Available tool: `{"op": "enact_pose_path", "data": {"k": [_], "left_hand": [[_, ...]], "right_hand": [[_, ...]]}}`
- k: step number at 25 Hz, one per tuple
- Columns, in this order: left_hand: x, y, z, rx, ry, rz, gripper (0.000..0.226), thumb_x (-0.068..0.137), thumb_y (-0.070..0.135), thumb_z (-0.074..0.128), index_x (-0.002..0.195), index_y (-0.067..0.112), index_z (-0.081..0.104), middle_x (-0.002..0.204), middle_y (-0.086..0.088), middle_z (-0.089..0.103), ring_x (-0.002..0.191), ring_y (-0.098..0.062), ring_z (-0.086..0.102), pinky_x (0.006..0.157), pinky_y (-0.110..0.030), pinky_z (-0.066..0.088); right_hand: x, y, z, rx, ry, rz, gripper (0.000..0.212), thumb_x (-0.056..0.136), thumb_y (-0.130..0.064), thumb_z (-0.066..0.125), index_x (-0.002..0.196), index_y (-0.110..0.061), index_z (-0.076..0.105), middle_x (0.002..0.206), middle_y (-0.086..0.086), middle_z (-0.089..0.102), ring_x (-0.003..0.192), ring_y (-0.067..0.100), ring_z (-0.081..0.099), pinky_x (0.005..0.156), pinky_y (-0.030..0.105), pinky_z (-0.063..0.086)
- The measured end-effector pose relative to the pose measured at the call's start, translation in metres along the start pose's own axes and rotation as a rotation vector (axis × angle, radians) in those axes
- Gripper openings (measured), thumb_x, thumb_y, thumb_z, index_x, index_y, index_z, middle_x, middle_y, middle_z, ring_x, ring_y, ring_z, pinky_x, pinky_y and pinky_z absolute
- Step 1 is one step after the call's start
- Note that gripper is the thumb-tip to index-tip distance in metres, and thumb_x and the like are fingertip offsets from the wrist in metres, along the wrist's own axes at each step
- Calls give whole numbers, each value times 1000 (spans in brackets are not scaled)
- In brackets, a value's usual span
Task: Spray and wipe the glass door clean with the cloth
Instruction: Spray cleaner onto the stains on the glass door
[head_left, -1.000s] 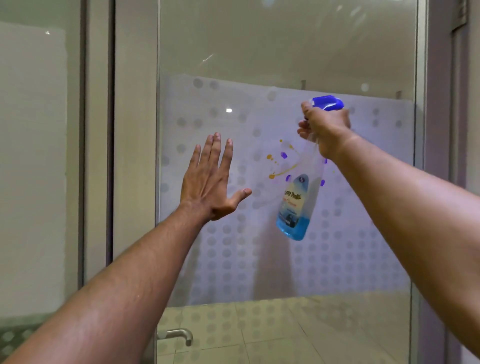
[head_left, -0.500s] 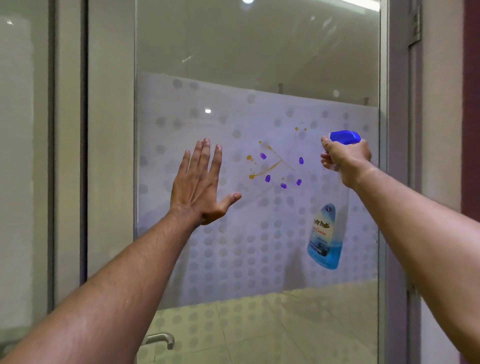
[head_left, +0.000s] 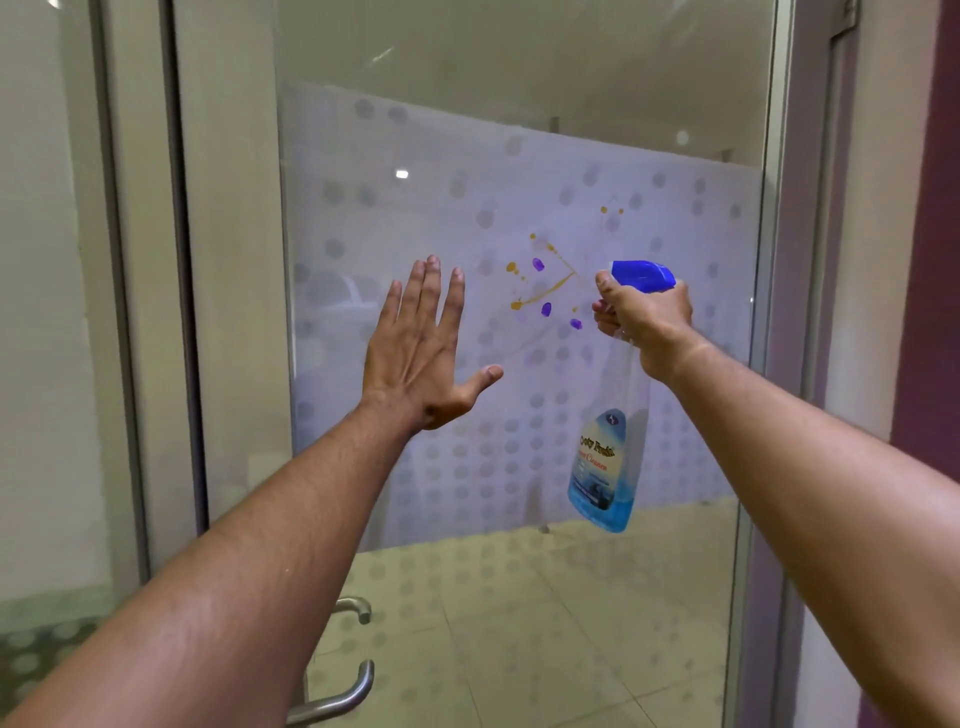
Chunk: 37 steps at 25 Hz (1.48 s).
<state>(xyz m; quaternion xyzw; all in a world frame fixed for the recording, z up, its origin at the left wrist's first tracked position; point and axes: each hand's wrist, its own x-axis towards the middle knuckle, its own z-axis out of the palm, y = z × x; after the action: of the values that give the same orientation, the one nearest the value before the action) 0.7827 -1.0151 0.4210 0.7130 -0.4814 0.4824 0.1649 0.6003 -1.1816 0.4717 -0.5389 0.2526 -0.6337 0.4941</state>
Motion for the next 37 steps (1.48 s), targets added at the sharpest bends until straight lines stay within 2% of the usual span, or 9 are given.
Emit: {"op": "enact_pose_path", "data": {"k": [5,7,11,14,20,23,28,35,37], "left_hand": [[-23,0,-11,-6,-21,-23,104,78,76,21,153,9,-6,161,-20,-4,149,-31,-7,121,-47,1],[-34,-1,-20,3,-46,-42,105,78,76,23,153,9,-7,161,-20,-4,149,-31,-7,121,-48,1],[-59,7,-42,44,-86,-94,104,80,76,27,153,9,-8,161,-19,-7,149,-31,-10,121,-48,1],[-84,17,-63,120,-121,-153,104,81,76,26,153,9,-8,161,-19,-7,149,-31,-10,121,-49,3],[-133,38,-116,238,-204,-263,104,80,77,23,152,10,-9,161,-19,-7,149,-31,-9,121,-49,2],[-162,39,-147,291,-238,-317,105,78,77,22,152,11,-9,161,-19,-7,149,-30,-9,121,-48,3],[-214,29,-205,427,-298,-406,106,78,78,22,152,10,-11,161,-19,-10,149,-30,-11,121,-48,0],[-305,12,-307,620,-396,-563,105,78,78,19,151,11,-15,160,-18,-16,148,-30,-16,121,-49,-1],[-333,10,-343,667,-416,-618,105,79,78,20,151,11,-17,160,-18,-18,148,-30,-18,121,-49,-2]], "right_hand": [[-35,13,10,32,-138,60,60,79,-26,82,124,-13,45,98,11,70,82,17,72,67,30,61],[-48,18,14,19,-200,92,64,79,-26,81,130,-9,46,104,15,71,87,20,73,69,31,62],[-78,23,20,34,-310,102,49,81,-24,80,118,-13,51,107,18,70,89,21,72,75,34,62],[-101,19,18,72,-418,109,57,80,-24,80,126,-7,51,100,14,70,90,21,72,81,37,61],[-153,12,4,151,-608,95,37,84,-23,76,105,5,64,82,13,65,75,19,64,73,33,58],[-186,11,1,185,-681,131,41,83,-24,77,112,0,61,90,12,67,81,19,66,76,32,59],[-253,10,12,185,-869,199,63,80,-31,80,129,-5,50,118,15,64,105,24,67,84,33,61],[-377,-21,31,354,-1228,258,59,81,-29,80,127,-4,54,117,15,67,107,24,68,79,27,59],[-418,-36,33,392,-1324,276,54,82,-28,79,123,0,56,112,14,67,101,21,69,77,26,57]]}}
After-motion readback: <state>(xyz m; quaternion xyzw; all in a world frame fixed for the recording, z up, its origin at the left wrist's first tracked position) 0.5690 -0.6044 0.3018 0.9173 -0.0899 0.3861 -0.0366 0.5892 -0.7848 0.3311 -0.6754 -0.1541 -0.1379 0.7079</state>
